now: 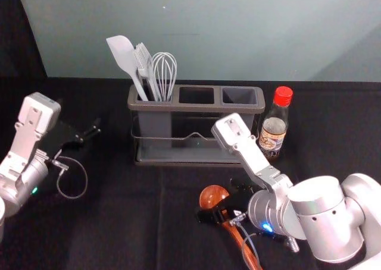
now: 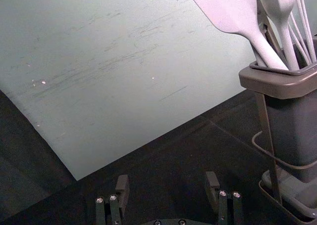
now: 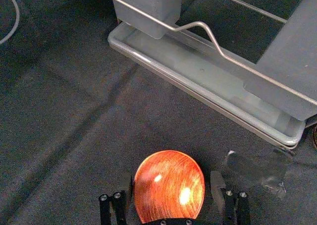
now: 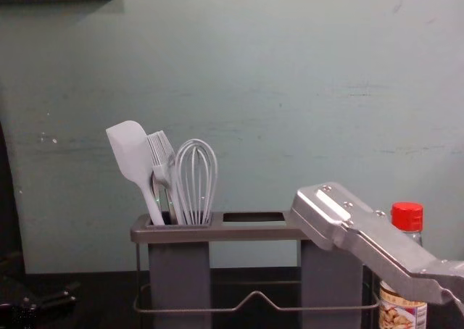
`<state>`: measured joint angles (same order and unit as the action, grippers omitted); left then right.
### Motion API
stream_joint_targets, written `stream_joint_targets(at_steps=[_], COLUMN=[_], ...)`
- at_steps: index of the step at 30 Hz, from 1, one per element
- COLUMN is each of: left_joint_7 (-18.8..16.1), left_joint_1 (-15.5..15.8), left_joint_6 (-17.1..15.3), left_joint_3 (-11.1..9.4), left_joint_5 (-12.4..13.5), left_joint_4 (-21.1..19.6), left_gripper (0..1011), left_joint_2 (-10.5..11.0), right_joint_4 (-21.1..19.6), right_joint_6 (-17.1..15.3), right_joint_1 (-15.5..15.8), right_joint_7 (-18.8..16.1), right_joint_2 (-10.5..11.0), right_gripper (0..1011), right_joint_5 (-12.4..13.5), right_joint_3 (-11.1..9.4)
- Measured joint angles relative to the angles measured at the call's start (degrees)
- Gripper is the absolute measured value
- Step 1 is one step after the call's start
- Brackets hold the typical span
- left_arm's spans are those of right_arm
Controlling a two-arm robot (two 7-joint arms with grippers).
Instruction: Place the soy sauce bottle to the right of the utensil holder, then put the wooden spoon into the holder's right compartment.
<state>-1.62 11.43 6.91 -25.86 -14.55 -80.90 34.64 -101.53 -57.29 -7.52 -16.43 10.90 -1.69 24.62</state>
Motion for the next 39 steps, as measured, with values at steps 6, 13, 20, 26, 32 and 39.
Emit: stream_joint_targets(at_steps=[6,13,20,26,32,39], left_joint_7=[0.00,0.00,0.00,0.00,0.00,0.00], left_joint_1=[0.00,0.00,0.00,0.00,0.00,0.00], left_joint_6=[0.00,0.00,0.00,0.00,0.00,0.00], left_joint_3=[0.00,0.00,0.00,0.00,0.00,0.00], left_joint_5=[0.00,0.00,0.00,0.00,0.00,0.00], left_joint_4=[0.00,0.00,0.00,0.00,0.00,0.00], left_gripper=[1005,1005,1005,1005,1005,1005], left_joint_2=[0.00,0.00,0.00,0.00,0.00,0.00], right_joint_4=[0.31,0.78,0.90,0.95,0.82,-1.38], right_joint_6=[0.01,0.23,0.44,0.38,0.23,-0.53], right_joint_1=[0.07,0.00,0.03,0.21,0.37,0.99], right_joint_7=[-0.61,-1.27,-1.77,-2.11,-2.63,-3.38], right_joint_2=[-0.24,-0.54,-0.90,-1.40,-1.57,-1.09], right_gripper=[1002,1003,947,841,841,841], right_joint_5=[-0.74,-1.62,-2.46,-3.31,-4.08,-5.17], right_joint_3=[-0.10,-0.10,-0.13,-0.34,-0.52,-0.56])
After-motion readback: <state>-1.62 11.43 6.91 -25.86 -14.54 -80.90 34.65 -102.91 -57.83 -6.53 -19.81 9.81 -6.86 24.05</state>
